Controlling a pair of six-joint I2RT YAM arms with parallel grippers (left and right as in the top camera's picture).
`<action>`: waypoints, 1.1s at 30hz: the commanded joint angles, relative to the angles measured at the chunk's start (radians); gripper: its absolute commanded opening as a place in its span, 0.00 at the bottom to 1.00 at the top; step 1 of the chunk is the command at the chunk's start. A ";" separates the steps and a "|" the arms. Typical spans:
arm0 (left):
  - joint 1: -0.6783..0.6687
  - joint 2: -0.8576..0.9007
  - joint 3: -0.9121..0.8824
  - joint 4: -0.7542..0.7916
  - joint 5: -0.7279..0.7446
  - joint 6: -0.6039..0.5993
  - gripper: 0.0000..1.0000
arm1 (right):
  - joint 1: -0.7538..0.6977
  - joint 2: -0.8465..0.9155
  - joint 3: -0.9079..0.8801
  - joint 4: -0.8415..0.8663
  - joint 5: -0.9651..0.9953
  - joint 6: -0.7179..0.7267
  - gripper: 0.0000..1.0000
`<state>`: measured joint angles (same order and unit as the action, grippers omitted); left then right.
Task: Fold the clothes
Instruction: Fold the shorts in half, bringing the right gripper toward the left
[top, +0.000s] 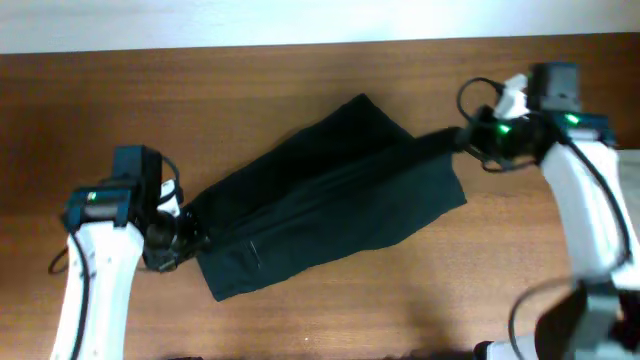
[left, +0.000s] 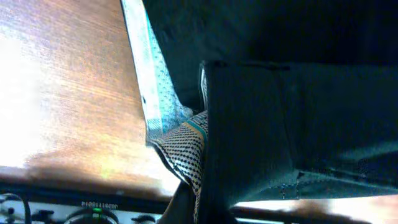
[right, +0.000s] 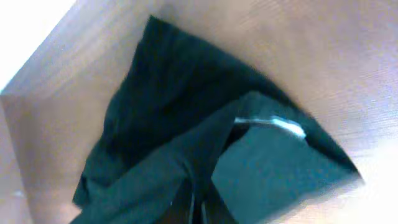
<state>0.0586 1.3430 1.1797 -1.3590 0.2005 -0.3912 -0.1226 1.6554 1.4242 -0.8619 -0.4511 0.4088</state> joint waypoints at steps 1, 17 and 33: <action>0.022 0.097 -0.005 0.050 -0.279 -0.035 0.00 | 0.020 0.136 0.027 0.198 0.037 0.001 0.04; 0.023 0.322 0.039 0.255 -0.426 -0.011 0.93 | -0.025 0.242 0.027 0.316 -0.036 -0.147 0.68; -0.008 0.238 0.153 0.290 -0.117 0.217 0.00 | 0.364 0.446 -0.191 1.034 0.111 0.565 0.04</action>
<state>0.0738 1.5970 1.3190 -1.0721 0.0391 -0.2104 0.2226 2.0468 1.2324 -0.1459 -0.3923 0.7280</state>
